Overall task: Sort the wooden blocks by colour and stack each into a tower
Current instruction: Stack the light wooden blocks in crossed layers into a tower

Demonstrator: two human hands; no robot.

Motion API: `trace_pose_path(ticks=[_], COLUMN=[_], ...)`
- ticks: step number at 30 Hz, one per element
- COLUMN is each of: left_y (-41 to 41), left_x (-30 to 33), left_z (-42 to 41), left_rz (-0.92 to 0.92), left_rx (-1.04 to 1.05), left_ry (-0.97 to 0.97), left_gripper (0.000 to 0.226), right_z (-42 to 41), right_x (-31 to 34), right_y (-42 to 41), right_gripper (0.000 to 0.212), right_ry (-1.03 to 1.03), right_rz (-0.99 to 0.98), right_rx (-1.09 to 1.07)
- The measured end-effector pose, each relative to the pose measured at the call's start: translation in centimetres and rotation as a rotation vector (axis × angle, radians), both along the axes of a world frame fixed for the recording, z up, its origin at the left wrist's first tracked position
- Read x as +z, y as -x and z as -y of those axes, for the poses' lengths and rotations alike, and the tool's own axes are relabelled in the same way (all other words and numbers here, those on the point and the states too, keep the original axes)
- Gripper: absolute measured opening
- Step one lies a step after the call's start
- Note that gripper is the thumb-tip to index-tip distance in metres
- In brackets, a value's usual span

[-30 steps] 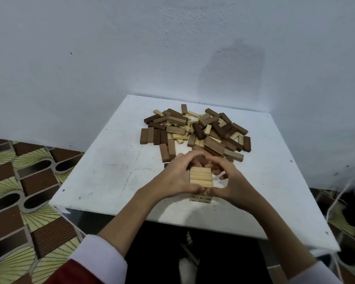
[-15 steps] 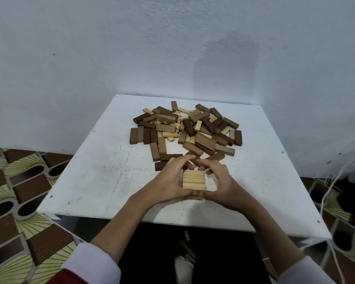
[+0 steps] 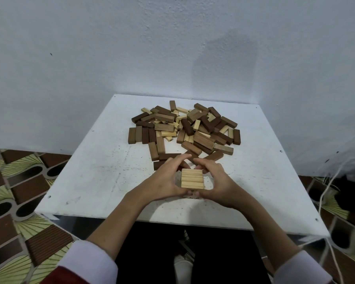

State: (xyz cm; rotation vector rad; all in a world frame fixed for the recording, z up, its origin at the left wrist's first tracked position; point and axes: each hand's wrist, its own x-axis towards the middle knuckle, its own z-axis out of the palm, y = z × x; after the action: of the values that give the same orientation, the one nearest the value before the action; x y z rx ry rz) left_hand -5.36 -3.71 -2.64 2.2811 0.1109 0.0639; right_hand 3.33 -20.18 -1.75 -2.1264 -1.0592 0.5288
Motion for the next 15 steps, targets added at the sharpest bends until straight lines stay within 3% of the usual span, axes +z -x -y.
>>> trace_pose_path(ticks=[8, 11, 15], left_y=[0.1, 1.0, 1.6], left_x=[-0.5, -0.8, -1.5], left_z=[0.0, 0.5, 2.4], left_rz=[0.014, 0.026, 0.045], left_rx=[-0.003, 0.057, 0.231], left_ry=[0.058, 0.431, 0.909], left_gripper=[0.099, 0.095, 0.065], right_z=[0.2, 0.5, -0.5], right_x=[0.1, -0.6, -2.5], right_y=[-0.2, 0.2, 1.8], right_gripper=[0.083, 0.082, 0.053], right_ry=[-0.014, -0.146, -0.440], right_rz=[-0.052, -0.205, -0.447], right_rx=[0.003, -0.061, -0.313])
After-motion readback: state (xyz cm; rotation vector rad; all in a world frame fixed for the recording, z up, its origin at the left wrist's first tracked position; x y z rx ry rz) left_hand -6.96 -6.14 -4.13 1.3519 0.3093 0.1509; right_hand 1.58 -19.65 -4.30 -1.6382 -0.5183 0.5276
